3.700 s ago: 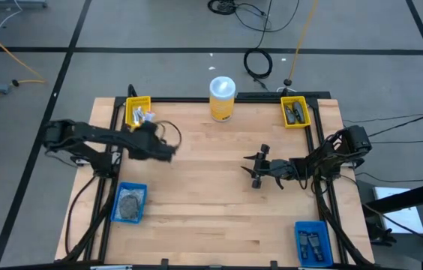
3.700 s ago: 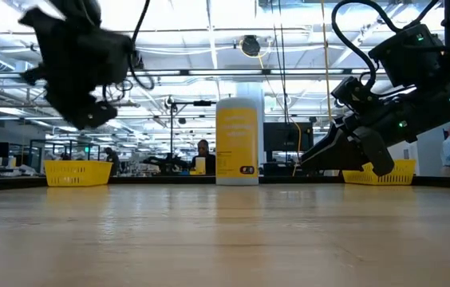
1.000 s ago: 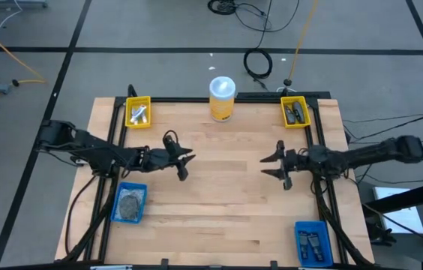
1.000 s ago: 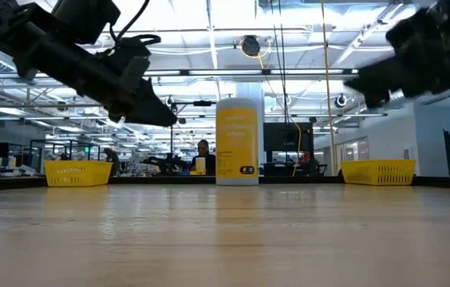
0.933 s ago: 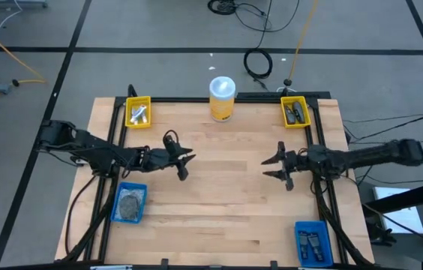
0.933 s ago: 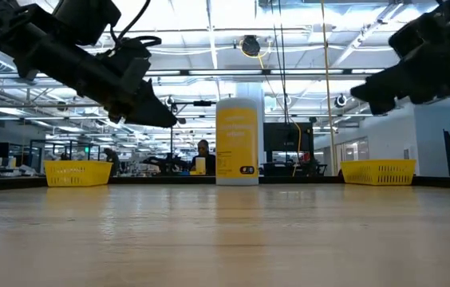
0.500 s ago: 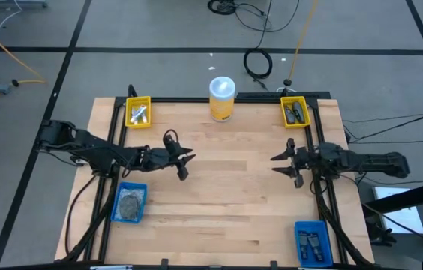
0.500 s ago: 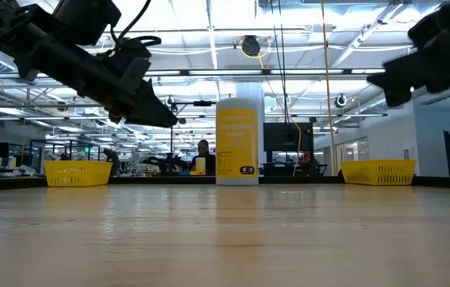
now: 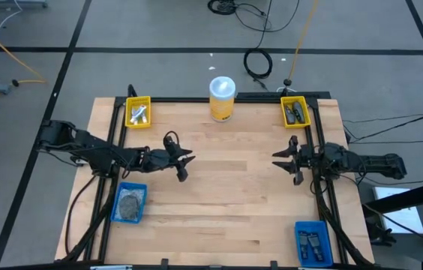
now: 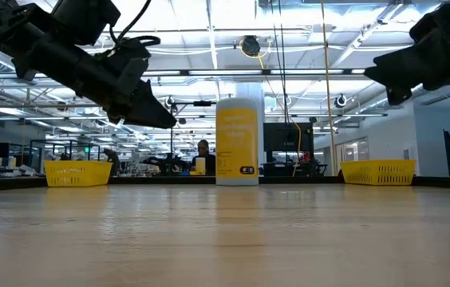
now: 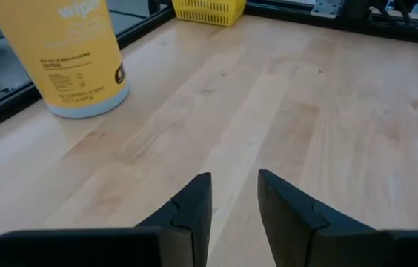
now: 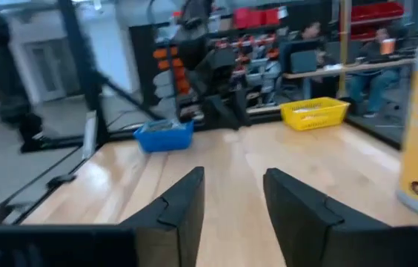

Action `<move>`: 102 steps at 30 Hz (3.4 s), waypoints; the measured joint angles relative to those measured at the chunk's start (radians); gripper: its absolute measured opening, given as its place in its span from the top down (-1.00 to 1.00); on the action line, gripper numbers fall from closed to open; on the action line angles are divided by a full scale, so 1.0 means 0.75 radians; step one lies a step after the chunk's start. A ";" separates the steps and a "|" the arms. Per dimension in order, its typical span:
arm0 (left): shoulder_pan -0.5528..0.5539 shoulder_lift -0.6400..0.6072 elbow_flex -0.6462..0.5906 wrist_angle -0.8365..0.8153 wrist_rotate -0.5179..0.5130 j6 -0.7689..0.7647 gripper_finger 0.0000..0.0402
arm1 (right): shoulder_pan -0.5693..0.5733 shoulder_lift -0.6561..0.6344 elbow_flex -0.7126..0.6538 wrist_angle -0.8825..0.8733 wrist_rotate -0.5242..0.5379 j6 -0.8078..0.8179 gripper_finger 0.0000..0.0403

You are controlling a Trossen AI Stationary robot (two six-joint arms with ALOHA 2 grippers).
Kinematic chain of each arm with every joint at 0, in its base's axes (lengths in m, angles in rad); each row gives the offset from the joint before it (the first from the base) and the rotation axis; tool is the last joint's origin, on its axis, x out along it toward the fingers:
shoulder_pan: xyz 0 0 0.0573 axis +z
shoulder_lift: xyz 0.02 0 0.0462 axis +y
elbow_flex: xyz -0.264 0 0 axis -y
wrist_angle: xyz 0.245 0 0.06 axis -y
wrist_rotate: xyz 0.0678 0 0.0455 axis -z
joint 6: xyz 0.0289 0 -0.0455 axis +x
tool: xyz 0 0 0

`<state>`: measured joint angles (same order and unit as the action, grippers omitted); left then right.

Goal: Pick & Place Travel size toiletries
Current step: Return to Home Position

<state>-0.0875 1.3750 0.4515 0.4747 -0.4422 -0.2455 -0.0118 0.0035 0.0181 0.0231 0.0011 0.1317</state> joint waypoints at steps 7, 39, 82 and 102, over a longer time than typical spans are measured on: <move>-0.006 0.000 0.000 0.061 -0.003 0.018 0.46 | 0.001 0.002 -0.002 0.007 -0.071 -0.088 0.75; 0.039 -1.421 -0.577 -0.408 0.579 0.350 0.46 | 0.001 0.010 -0.005 0.042 -0.073 -0.087 0.94; -0.038 -1.828 -0.580 -0.617 0.597 0.242 0.46 | 0.000 0.011 -0.006 0.044 -0.073 -0.087 0.98; -0.045 -1.826 -0.583 -0.600 0.588 0.486 0.46 | 0.000 0.010 -0.006 0.044 -0.073 -0.087 0.98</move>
<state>-0.1215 0.0052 0.0144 0.0250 -0.0010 0.1193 -0.0116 0.0113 0.0139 0.0559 -0.0536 0.0666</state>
